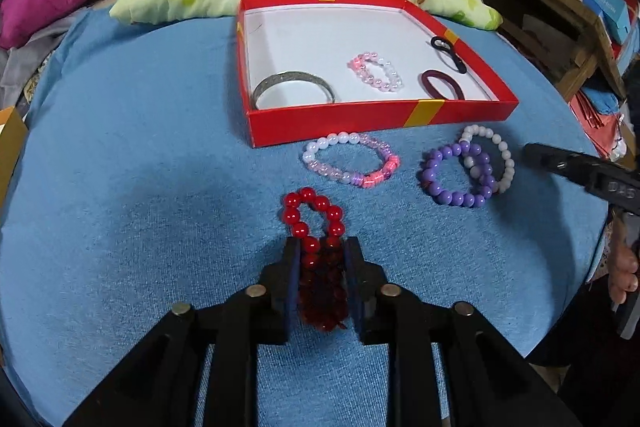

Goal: Organize jewelry
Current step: 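Lower the red bead bracelet onto the cloth and open the left gripper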

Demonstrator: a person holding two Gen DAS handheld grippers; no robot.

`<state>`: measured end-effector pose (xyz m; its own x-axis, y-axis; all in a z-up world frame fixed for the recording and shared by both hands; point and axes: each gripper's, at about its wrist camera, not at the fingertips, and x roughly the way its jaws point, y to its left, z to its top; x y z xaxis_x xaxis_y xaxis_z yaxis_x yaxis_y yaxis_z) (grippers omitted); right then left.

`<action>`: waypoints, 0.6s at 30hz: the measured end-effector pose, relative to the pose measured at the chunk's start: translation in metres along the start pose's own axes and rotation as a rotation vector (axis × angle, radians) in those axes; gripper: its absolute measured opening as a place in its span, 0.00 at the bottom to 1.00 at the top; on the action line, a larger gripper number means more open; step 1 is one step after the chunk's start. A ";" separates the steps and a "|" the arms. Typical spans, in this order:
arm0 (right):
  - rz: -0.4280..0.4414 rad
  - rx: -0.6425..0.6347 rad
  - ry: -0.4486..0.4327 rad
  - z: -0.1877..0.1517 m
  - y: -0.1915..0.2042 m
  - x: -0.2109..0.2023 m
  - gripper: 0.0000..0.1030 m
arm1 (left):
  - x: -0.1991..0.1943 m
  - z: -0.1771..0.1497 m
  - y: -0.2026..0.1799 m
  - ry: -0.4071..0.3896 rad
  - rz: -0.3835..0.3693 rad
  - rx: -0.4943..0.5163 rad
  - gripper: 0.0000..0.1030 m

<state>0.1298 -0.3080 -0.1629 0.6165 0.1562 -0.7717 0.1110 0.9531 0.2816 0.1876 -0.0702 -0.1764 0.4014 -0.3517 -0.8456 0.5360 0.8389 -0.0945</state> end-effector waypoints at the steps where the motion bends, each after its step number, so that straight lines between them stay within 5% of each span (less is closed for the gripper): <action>1: -0.009 0.005 0.016 0.000 0.000 0.006 0.40 | 0.000 0.000 -0.001 0.001 -0.007 0.004 0.40; 3: -0.025 0.015 0.033 0.000 -0.001 0.012 0.40 | -0.001 0.000 -0.004 -0.001 0.000 0.017 0.58; 8: -0.073 -0.011 0.028 0.003 0.004 0.025 0.33 | -0.002 -0.001 -0.005 0.011 0.021 0.046 0.59; 11: -0.126 -0.078 0.029 0.003 0.013 0.029 0.10 | -0.003 -0.003 -0.003 0.017 0.021 0.049 0.60; 18: -0.239 -0.079 0.023 0.006 -0.001 0.016 0.10 | -0.006 -0.008 0.000 0.023 0.024 0.064 0.60</action>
<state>0.1439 -0.3079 -0.1725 0.5622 -0.0716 -0.8239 0.1897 0.9808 0.0442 0.1791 -0.0644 -0.1755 0.3979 -0.3217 -0.8592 0.5730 0.8185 -0.0411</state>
